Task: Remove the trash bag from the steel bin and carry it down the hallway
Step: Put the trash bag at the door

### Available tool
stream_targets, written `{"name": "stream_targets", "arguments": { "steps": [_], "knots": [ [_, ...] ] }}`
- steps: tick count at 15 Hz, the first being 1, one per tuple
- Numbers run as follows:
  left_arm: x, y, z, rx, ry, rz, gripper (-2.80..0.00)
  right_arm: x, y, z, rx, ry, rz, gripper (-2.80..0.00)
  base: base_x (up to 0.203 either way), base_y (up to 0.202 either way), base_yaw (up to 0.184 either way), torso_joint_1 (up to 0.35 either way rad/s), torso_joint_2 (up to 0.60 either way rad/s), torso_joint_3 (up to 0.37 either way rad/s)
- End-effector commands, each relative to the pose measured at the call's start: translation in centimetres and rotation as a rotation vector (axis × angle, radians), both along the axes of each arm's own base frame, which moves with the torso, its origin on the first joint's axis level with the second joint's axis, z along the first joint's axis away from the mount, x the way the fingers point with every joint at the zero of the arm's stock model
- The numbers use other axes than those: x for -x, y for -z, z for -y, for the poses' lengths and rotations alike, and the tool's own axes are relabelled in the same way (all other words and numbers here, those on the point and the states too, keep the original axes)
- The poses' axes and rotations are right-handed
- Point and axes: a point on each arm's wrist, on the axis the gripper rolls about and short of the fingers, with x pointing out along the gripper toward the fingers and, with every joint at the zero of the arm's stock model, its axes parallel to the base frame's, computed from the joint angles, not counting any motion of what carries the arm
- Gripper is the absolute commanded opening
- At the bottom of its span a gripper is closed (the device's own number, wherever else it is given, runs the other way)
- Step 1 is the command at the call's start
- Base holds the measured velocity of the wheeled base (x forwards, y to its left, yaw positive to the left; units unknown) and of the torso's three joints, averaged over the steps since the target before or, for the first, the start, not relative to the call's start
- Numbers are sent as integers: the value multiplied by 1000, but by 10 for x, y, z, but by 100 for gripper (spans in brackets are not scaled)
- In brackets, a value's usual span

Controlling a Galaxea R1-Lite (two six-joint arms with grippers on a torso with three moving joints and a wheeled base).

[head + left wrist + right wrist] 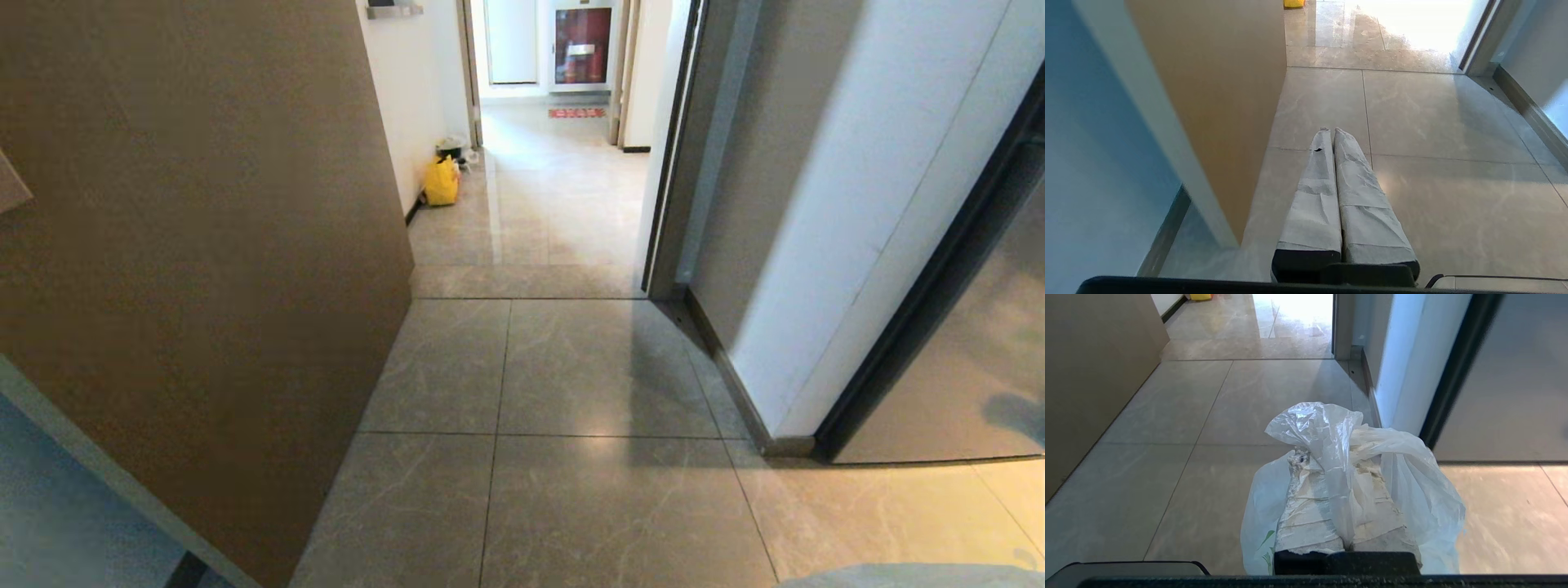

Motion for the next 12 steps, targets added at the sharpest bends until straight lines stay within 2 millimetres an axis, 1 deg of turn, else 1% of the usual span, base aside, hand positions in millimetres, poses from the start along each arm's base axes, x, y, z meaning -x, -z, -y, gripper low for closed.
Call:
{"name": "stream_targets", "arguments": {
  "steps": [1, 12],
  "knots": [
    [0, 0, 0, 0, -1, -1, -280, 0, 0, 0, 0, -1, 0, -280, 195, 0, 3, 5, 2, 4],
    [0, 0, 0, 3, -1, 1, -280, 0, 0, 0, 0, -1, 1, -280, 192, 0, 0, 2, 3, 1]
  ]
}}
